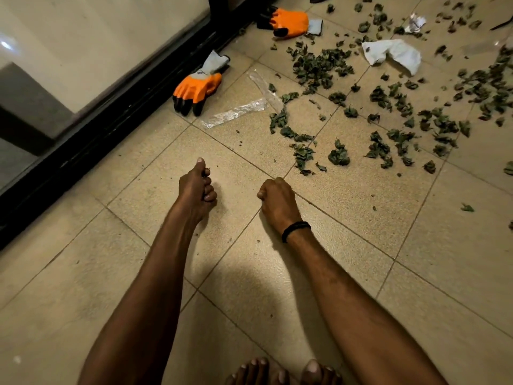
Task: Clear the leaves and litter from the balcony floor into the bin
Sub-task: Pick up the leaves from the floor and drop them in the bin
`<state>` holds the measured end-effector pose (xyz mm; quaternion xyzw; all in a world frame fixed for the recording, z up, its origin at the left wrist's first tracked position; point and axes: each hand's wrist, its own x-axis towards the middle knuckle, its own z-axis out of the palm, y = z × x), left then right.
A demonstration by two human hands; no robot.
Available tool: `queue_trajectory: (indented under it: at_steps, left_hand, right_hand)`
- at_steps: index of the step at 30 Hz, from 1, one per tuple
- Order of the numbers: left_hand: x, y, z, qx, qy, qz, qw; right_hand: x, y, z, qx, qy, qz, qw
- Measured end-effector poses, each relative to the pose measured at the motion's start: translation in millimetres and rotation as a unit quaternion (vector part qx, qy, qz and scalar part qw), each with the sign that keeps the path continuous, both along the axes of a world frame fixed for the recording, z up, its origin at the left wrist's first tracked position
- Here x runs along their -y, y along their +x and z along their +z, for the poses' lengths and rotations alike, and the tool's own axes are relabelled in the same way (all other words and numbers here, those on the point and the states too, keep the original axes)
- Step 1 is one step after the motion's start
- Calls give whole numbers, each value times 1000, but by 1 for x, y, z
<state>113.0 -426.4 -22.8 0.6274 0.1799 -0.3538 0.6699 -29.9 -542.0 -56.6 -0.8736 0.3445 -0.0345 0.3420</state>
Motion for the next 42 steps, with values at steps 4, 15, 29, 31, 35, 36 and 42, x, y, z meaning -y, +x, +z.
queue_trajectory:
  at_steps: [4, 15, 29, 31, 35, 36, 42]
  left_hand:
    - [5, -8, -1, 57, 43, -47, 996]
    - [92, -62, -10, 370, 174, -295, 864]
    - [156, -85, -46, 591, 378, -400, 590]
    - [156, -87, -46, 609, 378, -395, 575]
    - [155, -83, -54, 630, 325, -391, 587]
    - [154, -81, -55, 631, 296, -382, 607]
    - [144, -75, -31, 359, 79, -268, 891]
  right_hand:
    - [31, -11, 9, 109, 227, -198, 947]
    - [80, -22, 12, 66, 15, -248, 966]
    - [120, -45, 10, 293, 366, -492, 733]
    - [132, -46, 12, 256, 301, -506, 767]
    - [146, -42, 12, 140, 176, -458, 860]
    - [147, -42, 14, 131, 163, -448, 869]
    - [136, -34, 2, 73, 34, -352, 932]
